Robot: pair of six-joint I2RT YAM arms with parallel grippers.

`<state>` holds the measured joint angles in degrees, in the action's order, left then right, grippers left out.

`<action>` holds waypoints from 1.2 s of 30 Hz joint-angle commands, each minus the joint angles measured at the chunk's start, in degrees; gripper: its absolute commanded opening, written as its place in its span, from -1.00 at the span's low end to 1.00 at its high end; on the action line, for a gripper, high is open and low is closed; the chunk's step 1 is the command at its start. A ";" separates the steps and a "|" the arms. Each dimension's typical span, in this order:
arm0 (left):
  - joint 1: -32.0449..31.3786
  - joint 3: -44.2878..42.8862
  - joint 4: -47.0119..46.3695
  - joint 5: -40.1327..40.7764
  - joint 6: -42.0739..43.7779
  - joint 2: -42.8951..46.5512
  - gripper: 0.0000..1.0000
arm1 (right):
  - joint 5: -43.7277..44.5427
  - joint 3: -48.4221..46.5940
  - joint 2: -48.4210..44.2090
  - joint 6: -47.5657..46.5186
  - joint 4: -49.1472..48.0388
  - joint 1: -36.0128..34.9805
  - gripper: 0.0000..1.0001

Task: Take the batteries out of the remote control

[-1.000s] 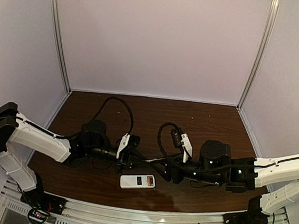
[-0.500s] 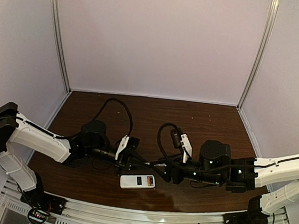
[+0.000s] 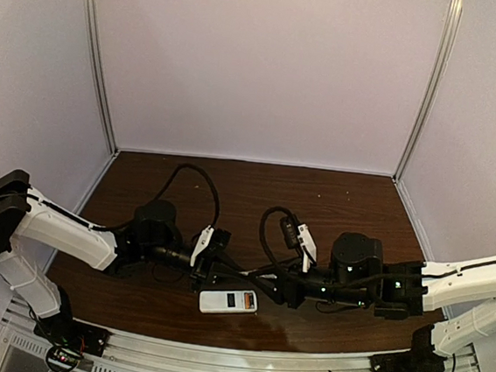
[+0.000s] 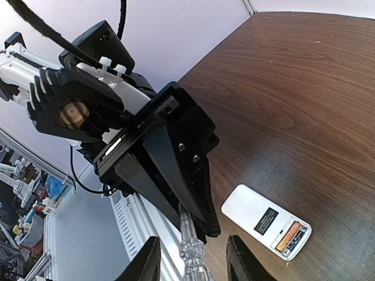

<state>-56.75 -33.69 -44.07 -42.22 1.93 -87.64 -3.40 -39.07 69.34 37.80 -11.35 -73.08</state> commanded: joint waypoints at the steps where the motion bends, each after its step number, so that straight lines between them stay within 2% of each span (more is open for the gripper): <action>1: -0.29 0.41 -1.84 -0.58 1.12 0.98 -1.00 | -0.69 -1.01 0.36 -0.10 0.43 0.36 -0.22; 12: -0.28 0.30 -1.47 -0.85 1.32 0.94 -1.00 | -0.58 -0.96 0.35 -0.18 0.41 0.31 -0.42; 18: -0.28 0.21 -1.32 -0.68 1.40 0.85 -1.00 | -0.65 -0.92 0.53 -0.37 0.61 0.33 -0.64; 24: -0.25 0.12 -1.17 -0.58 1.49 0.84 -1.00 | -0.85 -0.60 0.46 -0.49 0.44 0.31 -0.95; 27: -0.28 0.12 -1.10 -0.30 1.54 0.89 -1.00 | -0.56 -0.25 0.22 -0.62 0.59 0.35 -1.00; 28: -0.22 0.18 -1.08 -0.08 1.54 0.95 -0.91 | -0.36 -0.22 0.12 -0.62 0.81 0.31 -1.00; 32: -0.25 0.99 -1.45 1.85 1.88 1.31 0.02 | 1.70 0.08 -1.13 -0.49 2.50 0.32 -1.00; 36: -0.29 2.22 -2.47 5.31 2.64 1.59 0.71 | 3.79 0.77 -3.00 0.27 4.63 0.23 -1.00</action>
<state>-56.84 -33.10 -43.90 -40.53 3.73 -87.50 -3.11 -39.07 68.82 37.71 -9.47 -72.88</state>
